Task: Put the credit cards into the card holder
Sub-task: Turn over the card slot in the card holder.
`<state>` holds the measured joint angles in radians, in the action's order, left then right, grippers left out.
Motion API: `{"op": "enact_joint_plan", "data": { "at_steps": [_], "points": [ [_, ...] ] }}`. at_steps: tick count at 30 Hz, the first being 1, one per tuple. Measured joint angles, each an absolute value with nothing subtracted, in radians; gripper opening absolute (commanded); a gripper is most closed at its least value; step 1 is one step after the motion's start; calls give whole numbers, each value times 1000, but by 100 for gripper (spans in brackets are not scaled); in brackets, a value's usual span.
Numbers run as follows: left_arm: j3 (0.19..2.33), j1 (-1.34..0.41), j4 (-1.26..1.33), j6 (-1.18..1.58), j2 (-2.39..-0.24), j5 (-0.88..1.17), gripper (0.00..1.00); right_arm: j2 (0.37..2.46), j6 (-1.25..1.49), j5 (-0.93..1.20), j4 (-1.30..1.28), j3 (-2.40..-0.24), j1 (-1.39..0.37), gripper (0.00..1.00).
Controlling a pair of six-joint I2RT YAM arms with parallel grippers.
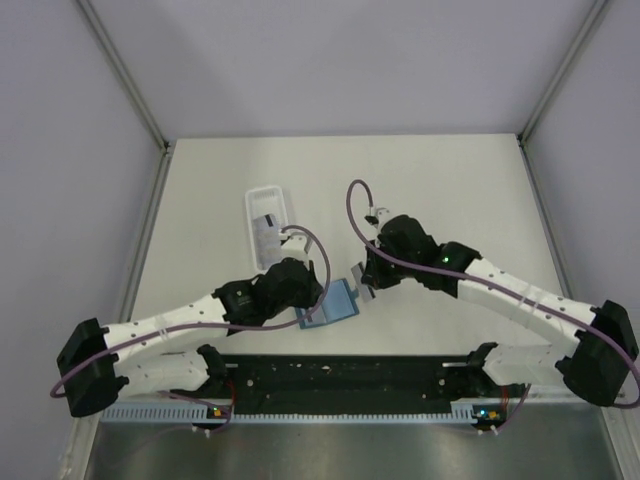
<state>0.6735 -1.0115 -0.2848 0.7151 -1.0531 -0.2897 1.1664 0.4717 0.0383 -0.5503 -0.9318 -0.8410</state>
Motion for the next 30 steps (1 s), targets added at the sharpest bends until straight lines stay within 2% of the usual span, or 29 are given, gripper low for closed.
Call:
{"op": "enact_joint_plan", "data": {
  "at_steps": [9, 17, 30],
  "points": [
    [563, -1011, -196, 773, -1065, -298, 10, 1346, 601, 133, -348, -904, -828, 0],
    [557, -1011, -168, 787, -1079, -295, 8, 1518, 660, 94, -351, -921, -826, 0],
    [557, -1011, -142, 786, -1129, -254, 5, 1510, 728, 16, -371, -849, -826, 0]
  ]
}}
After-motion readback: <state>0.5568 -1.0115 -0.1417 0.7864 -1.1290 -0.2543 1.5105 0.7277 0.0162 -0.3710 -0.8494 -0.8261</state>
